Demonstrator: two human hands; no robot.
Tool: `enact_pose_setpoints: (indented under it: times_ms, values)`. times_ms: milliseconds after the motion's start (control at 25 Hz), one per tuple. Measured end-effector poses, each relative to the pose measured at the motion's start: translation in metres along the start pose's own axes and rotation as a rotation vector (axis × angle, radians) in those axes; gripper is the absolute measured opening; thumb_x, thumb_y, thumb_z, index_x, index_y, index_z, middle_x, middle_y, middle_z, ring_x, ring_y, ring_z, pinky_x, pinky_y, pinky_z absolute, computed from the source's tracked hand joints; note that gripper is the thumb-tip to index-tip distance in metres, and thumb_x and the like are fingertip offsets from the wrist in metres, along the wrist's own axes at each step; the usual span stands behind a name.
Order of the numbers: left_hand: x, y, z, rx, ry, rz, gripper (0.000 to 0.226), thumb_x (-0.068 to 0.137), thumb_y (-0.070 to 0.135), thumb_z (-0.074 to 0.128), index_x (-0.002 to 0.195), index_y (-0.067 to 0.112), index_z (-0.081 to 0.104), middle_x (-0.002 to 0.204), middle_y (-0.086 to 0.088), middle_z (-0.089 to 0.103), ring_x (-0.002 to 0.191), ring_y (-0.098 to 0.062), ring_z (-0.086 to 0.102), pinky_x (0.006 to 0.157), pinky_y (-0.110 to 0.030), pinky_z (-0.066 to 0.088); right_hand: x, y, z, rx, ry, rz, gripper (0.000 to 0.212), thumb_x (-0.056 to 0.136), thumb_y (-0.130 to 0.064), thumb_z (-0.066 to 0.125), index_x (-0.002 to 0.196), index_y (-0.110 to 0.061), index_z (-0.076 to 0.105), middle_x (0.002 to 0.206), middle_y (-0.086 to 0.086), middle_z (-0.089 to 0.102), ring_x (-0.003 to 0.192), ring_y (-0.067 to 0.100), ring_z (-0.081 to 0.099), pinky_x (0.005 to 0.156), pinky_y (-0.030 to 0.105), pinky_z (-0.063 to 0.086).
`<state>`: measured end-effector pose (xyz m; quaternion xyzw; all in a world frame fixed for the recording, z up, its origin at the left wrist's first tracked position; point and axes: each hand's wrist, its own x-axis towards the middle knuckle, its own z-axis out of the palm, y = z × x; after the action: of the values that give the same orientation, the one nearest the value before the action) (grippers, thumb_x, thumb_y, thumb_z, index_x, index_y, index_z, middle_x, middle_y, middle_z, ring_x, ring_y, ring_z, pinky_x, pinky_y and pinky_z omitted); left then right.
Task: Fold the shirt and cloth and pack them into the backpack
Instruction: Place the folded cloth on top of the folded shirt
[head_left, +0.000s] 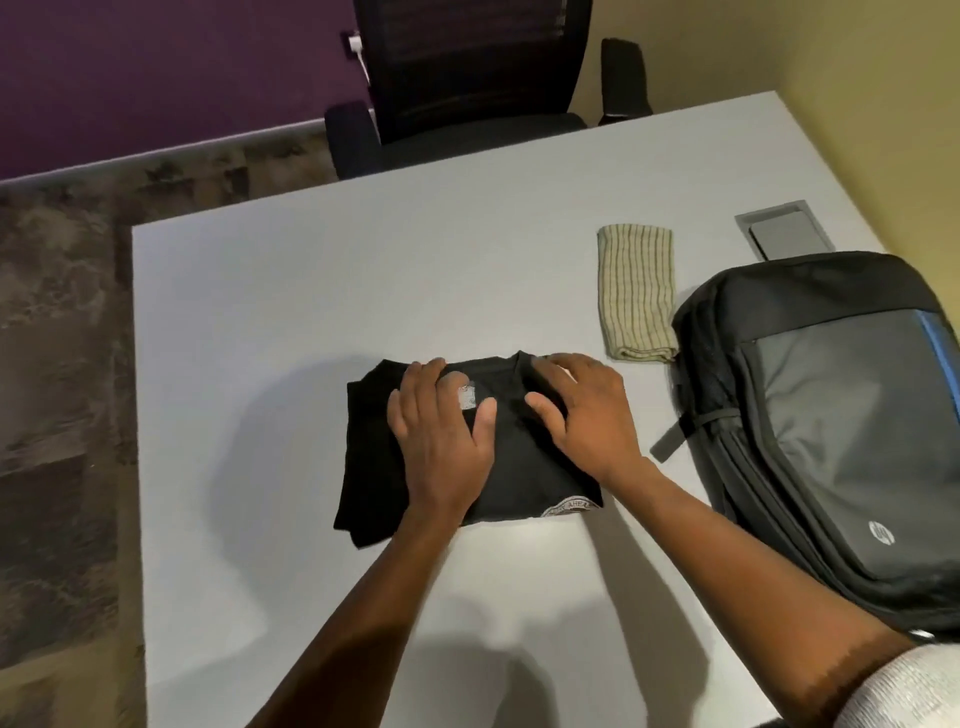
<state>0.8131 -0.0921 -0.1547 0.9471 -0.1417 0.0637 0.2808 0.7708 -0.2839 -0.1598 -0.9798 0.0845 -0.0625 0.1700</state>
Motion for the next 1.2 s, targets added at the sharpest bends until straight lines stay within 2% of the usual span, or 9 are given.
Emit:
enact_pose_setpoints:
  times_ms: [160,320,520,600,680,800,960,1080,1200]
  values:
    - [0.062,0.066,0.044,-0.282,-0.182,0.068,0.042,0.096,0.038,0.057,0.130,0.014,0.054,0.150,-0.008,0.041,0.142,-0.023,0.034,0.114,-0.041,0.034,0.056,0.067,-0.013,0.002,0.010,0.197,0.047,0.102,-0.042,0.045,0.140,-0.016,0.051,0.138,0.011,0.056,0.124,0.031,0.052,0.103,0.046,0.044]
    - [0.109,0.108,0.111,-0.364,-0.404,0.019,0.050,0.097,0.036,0.058,0.140,0.014,0.046,0.149,-0.006,0.040,0.135,-0.022,0.043,0.111,-0.042,0.042,0.099,0.118,-0.022,0.059,-0.036,0.360,0.049,0.092,-0.025,0.055,0.136,-0.005,0.044,0.133,0.017,0.052,0.119,0.037,0.051,0.097,0.047,0.045]
    - [0.138,0.139,0.166,-0.480,-0.564,-0.354,0.062,0.095,0.036,0.060,0.147,0.010,0.037,0.142,-0.008,0.052,0.126,-0.023,0.055,0.095,-0.032,0.048,0.136,0.143,-0.011,0.136,-0.140,0.673,0.084,0.092,-0.016,0.059,0.157,-0.006,0.007,0.158,0.021,0.020,0.142,0.040,0.027,0.116,0.046,0.033]
    - [0.146,0.145,0.177,-0.502,-0.578,-0.503,0.052,0.093,0.034,0.060,0.136,0.010,0.043,0.128,-0.005,0.060,0.110,-0.022,0.062,0.082,-0.032,0.054,0.147,0.143,-0.005,0.194,-0.194,0.796,0.092,0.092,-0.013,0.059,0.157,-0.007,-0.006,0.158,0.025,0.014,0.143,0.042,0.025,0.116,0.047,0.033]
    - [0.150,0.148,0.184,-0.545,-0.595,-0.565,0.031,0.091,0.027,0.060,0.118,0.014,0.052,0.104,0.004,0.063,0.094,-0.017,0.063,0.077,-0.036,0.059,0.153,0.142,-0.003,0.229,-0.214,0.876,0.094,0.092,-0.012,0.059,0.157,-0.006,-0.009,0.155,0.027,0.020,0.142,0.042,0.025,0.114,0.047,0.032]
    - [0.154,0.141,0.190,-0.661,-0.627,-0.620,0.015,0.082,0.025,0.063,0.092,0.015,0.069,0.086,0.001,0.072,0.082,-0.020,0.071,0.076,-0.043,0.063,0.153,0.141,-0.001,0.217,-0.175,0.923,0.095,0.090,-0.015,0.063,0.157,-0.008,-0.003,0.150,0.026,0.026,0.137,0.041,0.032,0.109,0.048,0.037]
    - [0.145,0.135,0.178,-0.627,-0.702,-0.672,0.013,0.083,0.023,0.067,0.079,0.010,0.066,0.081,-0.006,0.070,0.077,-0.023,0.068,0.063,-0.035,0.056,0.144,0.135,0.000,0.302,-0.134,1.028,0.089,0.084,-0.012,0.069,0.150,-0.006,0.011,0.135,0.023,0.048,0.118,0.037,0.054,0.085,0.042,0.051]
    - [0.138,0.131,0.158,-0.458,-0.694,-0.494,0.017,0.092,0.023,0.053,0.090,0.009,0.062,0.085,-0.004,0.064,0.073,-0.017,0.059,0.053,-0.026,0.041,0.136,0.128,-0.003,0.496,-0.105,1.096,0.085,0.080,-0.017,0.077,0.144,-0.003,0.022,0.124,0.013,0.055,0.111,0.032,0.060,0.078,0.038,0.055]
    - [0.133,0.131,0.126,-0.514,-0.680,-0.425,0.020,0.096,0.023,0.045,0.103,0.007,0.055,0.096,-0.003,0.063,0.079,-0.014,0.058,0.058,-0.025,0.042,0.117,0.116,-0.002,0.865,-0.002,1.204,0.086,0.072,-0.032,0.081,0.139,-0.003,0.037,0.117,0.009,0.064,0.098,0.028,0.068,0.076,0.041,0.062]
